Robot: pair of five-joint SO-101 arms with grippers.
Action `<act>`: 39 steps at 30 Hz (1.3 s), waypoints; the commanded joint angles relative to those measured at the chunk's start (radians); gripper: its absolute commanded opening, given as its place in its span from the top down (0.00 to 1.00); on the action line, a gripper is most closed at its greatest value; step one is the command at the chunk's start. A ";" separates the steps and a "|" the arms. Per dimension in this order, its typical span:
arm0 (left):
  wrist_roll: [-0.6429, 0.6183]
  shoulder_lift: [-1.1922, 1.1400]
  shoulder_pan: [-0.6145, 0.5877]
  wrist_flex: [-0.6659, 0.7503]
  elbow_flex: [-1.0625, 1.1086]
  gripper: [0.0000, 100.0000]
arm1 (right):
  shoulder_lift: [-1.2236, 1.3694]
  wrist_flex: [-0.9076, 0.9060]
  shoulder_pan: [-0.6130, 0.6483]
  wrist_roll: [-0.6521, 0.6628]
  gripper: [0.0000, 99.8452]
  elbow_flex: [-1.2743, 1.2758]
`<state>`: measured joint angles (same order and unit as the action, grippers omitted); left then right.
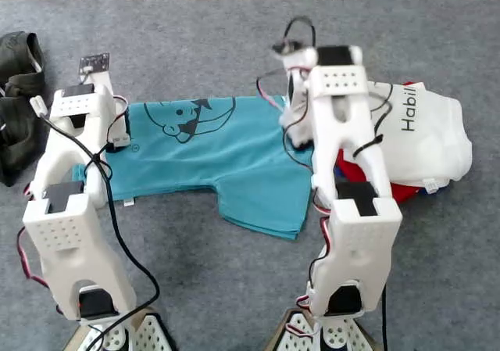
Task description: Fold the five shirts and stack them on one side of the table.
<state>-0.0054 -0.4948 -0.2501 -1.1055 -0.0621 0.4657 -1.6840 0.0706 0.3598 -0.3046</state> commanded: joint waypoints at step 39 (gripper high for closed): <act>0.002 0.466 -0.200 -0.176 0.203 0.97 | -0.862 0.382 0.305 0.600 0.95 0.974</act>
<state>-0.0054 -0.0760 -0.3851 -1.3786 -0.0054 -0.3460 -1.3986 0.3437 0.9490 0.5900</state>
